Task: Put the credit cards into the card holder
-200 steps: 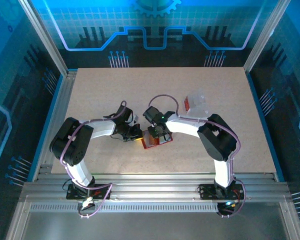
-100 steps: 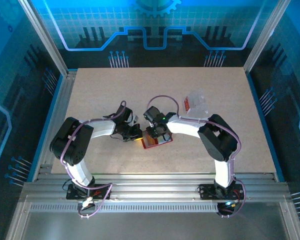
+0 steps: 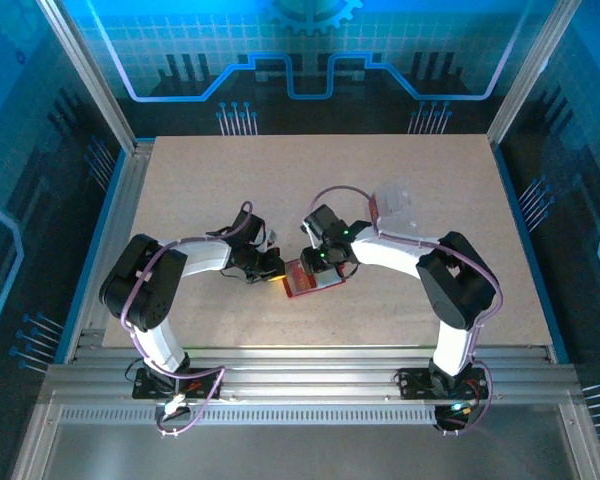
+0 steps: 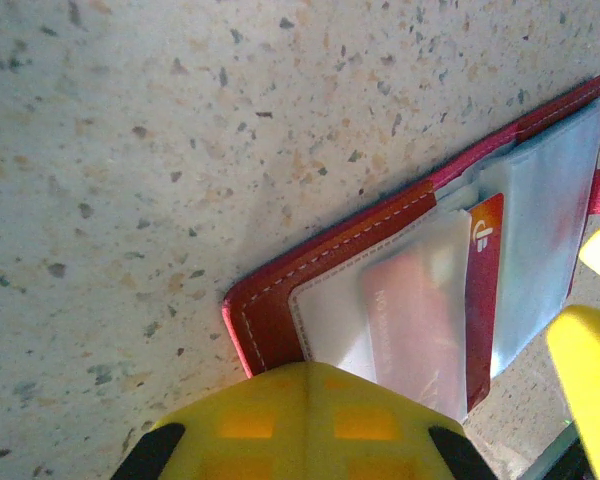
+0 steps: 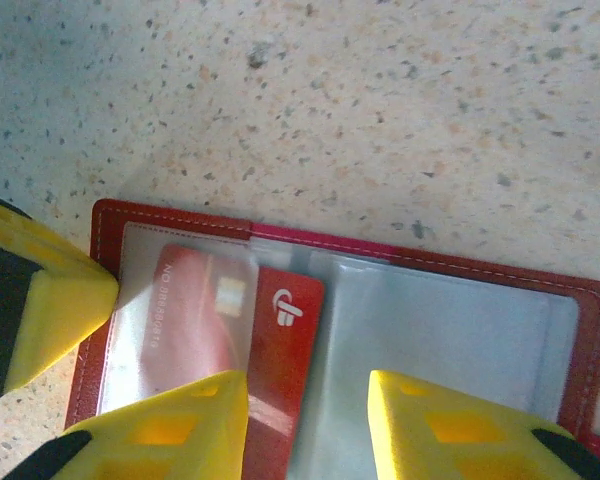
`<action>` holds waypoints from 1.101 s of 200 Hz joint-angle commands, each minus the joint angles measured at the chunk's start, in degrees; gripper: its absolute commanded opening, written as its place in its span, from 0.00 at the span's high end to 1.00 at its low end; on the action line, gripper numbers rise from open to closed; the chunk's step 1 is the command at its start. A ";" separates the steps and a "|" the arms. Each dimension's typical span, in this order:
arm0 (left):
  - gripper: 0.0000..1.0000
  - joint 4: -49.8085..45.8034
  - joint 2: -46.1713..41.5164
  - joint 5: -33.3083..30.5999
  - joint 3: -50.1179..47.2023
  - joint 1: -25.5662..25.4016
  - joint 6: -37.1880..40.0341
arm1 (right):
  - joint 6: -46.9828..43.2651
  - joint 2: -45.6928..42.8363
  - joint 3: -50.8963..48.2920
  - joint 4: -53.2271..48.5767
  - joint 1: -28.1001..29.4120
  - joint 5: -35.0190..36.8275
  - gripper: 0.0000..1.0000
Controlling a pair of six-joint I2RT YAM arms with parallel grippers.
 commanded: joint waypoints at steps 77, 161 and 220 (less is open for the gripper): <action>0.98 -0.82 2.74 -3.07 -0.24 0.24 1.28 | 3.89 5.55 0.12 0.54 -0.24 -10.60 0.75; 0.98 -0.12 3.93 -2.38 -0.03 0.24 0.98 | 4.51 4.40 1.10 3.54 2.44 -12.34 0.77; 0.98 -0.47 3.62 -2.63 -0.13 0.29 1.23 | 2.71 -0.18 2.91 -7.71 1.74 5.54 0.60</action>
